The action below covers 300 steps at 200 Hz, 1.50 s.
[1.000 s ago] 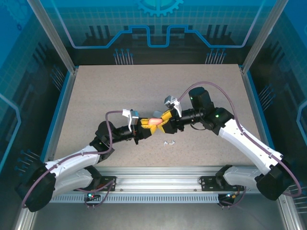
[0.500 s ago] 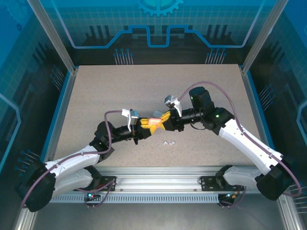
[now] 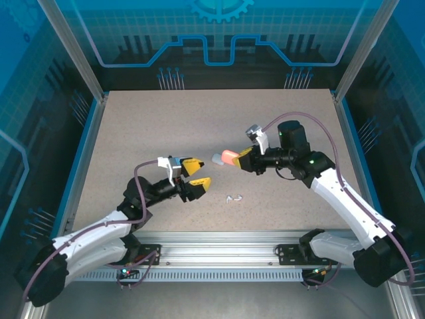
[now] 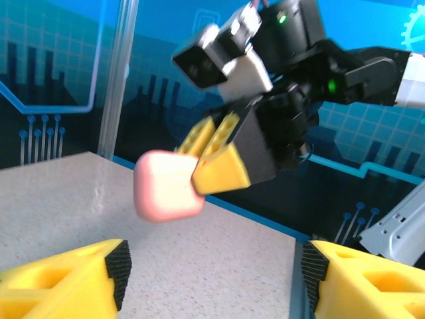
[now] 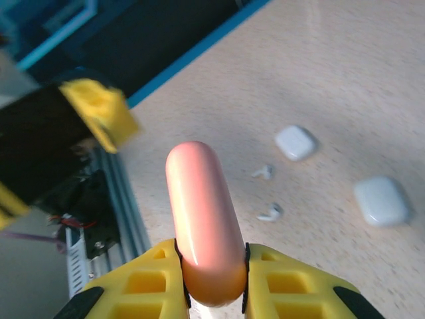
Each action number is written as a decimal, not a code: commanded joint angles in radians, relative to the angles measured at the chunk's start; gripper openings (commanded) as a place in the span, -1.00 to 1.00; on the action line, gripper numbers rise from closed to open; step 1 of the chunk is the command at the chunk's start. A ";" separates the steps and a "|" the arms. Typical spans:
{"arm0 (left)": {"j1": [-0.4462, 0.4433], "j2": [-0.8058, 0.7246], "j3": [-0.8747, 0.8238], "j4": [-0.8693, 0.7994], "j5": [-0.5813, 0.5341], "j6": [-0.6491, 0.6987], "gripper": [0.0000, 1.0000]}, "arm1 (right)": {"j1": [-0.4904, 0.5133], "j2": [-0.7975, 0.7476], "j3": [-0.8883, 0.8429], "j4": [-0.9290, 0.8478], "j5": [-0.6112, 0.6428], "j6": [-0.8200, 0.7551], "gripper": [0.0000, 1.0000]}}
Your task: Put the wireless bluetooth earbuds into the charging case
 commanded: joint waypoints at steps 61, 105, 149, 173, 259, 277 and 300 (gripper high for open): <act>-0.006 -0.214 -0.007 -0.285 -0.217 0.090 0.69 | -0.226 0.237 -0.108 -0.001 0.092 0.180 -0.64; -0.006 -0.228 -0.007 -0.307 -0.232 0.091 0.70 | -0.251 0.424 -0.107 0.101 0.065 0.228 -0.64; -0.006 -0.230 0.007 -0.331 -0.238 0.091 0.74 | -0.256 0.560 -0.070 0.100 0.082 0.206 -0.62; -0.006 -0.231 0.009 -0.342 -0.250 0.089 0.82 | -0.257 0.607 -0.063 0.102 0.083 0.194 -0.55; -0.005 -0.232 0.016 -0.374 -0.293 0.080 0.97 | -0.257 0.543 -0.063 0.042 0.202 0.164 0.07; -0.006 -0.234 0.017 -0.383 -0.312 0.075 0.97 | -0.251 0.509 -0.045 0.004 0.232 0.141 0.17; -0.005 -0.246 0.016 -0.404 -0.338 0.074 0.97 | -0.214 0.485 0.014 -0.084 0.314 0.088 0.26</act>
